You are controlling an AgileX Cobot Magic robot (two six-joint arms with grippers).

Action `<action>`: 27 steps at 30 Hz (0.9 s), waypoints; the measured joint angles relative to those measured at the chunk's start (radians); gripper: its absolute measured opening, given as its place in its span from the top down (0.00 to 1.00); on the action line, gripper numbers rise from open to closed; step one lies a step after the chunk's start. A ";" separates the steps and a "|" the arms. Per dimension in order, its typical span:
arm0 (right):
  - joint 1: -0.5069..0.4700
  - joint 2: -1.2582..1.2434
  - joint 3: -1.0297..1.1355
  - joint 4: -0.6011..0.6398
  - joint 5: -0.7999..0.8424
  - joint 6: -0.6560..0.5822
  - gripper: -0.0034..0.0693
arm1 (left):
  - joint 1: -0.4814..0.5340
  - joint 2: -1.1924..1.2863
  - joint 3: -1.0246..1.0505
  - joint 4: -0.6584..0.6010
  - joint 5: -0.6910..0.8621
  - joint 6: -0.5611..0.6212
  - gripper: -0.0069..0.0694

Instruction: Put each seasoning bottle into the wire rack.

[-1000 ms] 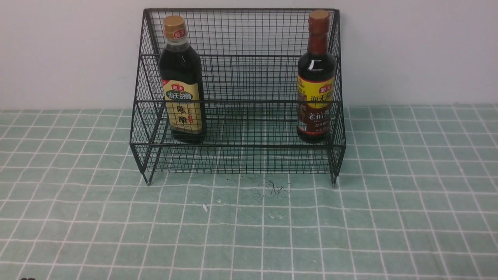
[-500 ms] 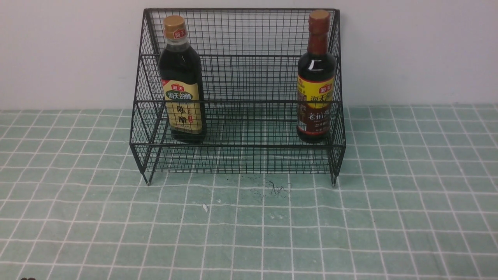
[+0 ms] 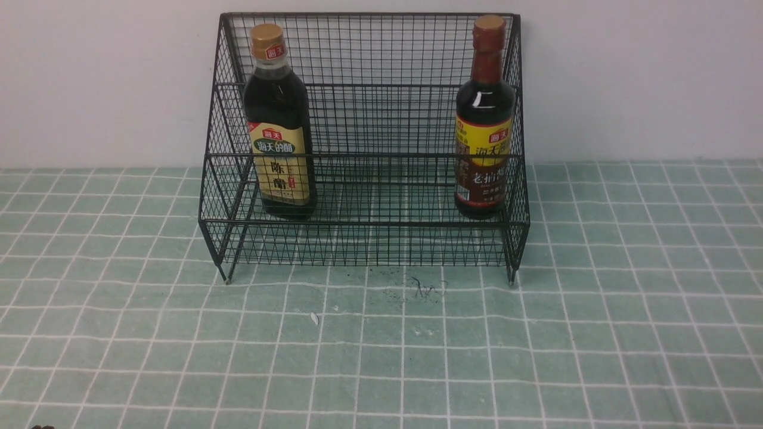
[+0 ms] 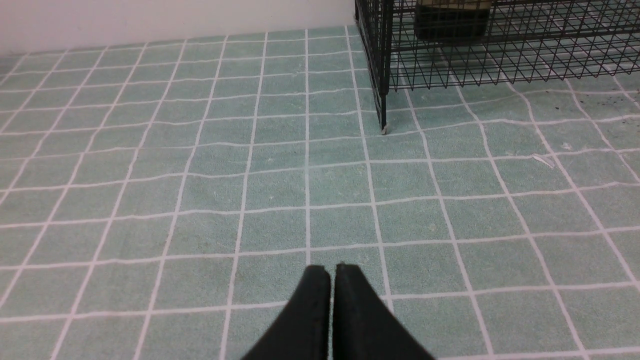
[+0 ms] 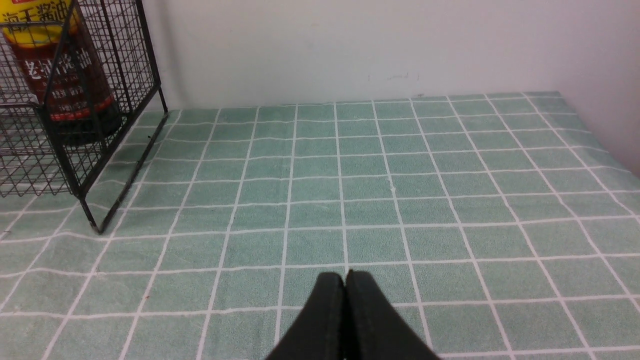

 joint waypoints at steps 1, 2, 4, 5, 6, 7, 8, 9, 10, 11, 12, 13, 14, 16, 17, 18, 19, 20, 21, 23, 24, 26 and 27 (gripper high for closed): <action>0.000 0.000 0.000 0.000 0.000 0.000 0.97 | 0.000 0.000 0.000 0.000 0.000 0.000 0.92; 0.000 0.000 0.000 0.000 0.000 0.000 0.97 | 0.000 0.000 0.000 0.000 0.000 0.000 0.92; 0.000 0.000 0.000 0.000 0.000 0.001 0.97 | 0.000 0.000 0.000 0.000 0.000 0.000 0.92; 0.000 0.000 0.000 0.000 0.000 0.002 0.97 | 0.000 0.000 0.000 0.000 0.000 0.000 0.92; 0.000 0.000 0.000 0.000 0.000 0.002 0.97 | 0.000 0.000 0.000 0.000 0.000 0.000 0.92; 0.000 0.000 0.000 0.000 0.000 0.002 0.97 | 0.000 0.000 0.000 0.000 0.000 0.000 0.92; 0.000 0.000 0.000 0.000 0.000 0.002 0.97 | 0.000 0.000 0.000 0.000 0.000 0.000 0.92; 0.000 0.000 0.000 0.000 0.000 0.002 0.97 | 0.000 0.000 0.000 0.000 0.000 0.000 0.92; 0.000 0.000 0.000 0.000 0.000 0.002 0.97 | 0.000 0.000 0.000 0.000 0.000 0.000 0.92; 0.000 0.000 0.000 0.000 0.000 0.002 0.97 | 0.000 0.000 0.000 0.000 0.000 0.000 0.92; 0.000 0.000 0.000 0.000 0.000 0.002 0.97 | 0.000 0.000 0.000 0.000 0.000 0.000 0.92; 0.000 0.000 0.000 0.000 0.000 0.002 0.97 | 0.000 0.000 0.000 0.000 0.000 0.000 0.92; 0.000 0.000 0.000 0.000 0.000 0.002 0.97 | 0.000 0.000 0.000 0.000 0.000 0.000 0.92; 0.000 0.000 0.000 0.000 0.000 0.002 0.97 | 0.000 0.000 0.000 0.000 0.000 0.000 0.92; 0.000 0.000 0.000 0.000 0.000 0.002 0.97 | 0.000 0.000 0.000 0.000 0.000 0.000 0.92; 0.000 0.000 0.000 0.000 0.000 0.002 0.97 | 0.000 0.000 0.000 0.000 0.000 0.000 0.92; 0.000 0.000 0.000 0.000 0.000 0.002 0.97 | 0.000 0.000 0.000 0.000 0.000 0.000 0.92; 0.000 0.000 0.000 0.000 0.000 0.002 0.97 | 0.000 0.000 0.000 0.000 0.000 0.000 0.92; 0.000 0.000 0.000 0.000 0.000 0.002 0.97 | 0.000 0.000 0.000 0.000 0.000 0.000 0.92; 0.000 0.000 0.000 0.000 0.000 0.002 0.97 | 0.000 0.000 0.000 0.000 0.000 0.000 0.92; 0.000 0.000 0.000 0.000 0.000 0.002 0.97 | 0.000 0.000 0.000 0.000 0.000 0.000 0.92; 0.000 0.000 0.000 0.000 0.000 0.002 0.97 | 0.000 0.000 0.000 0.000 0.000 0.000 0.92; 0.000 0.000 0.000 0.000 0.000 0.002 0.97 | 0.000 0.000 0.000 0.000 0.000 0.000 0.92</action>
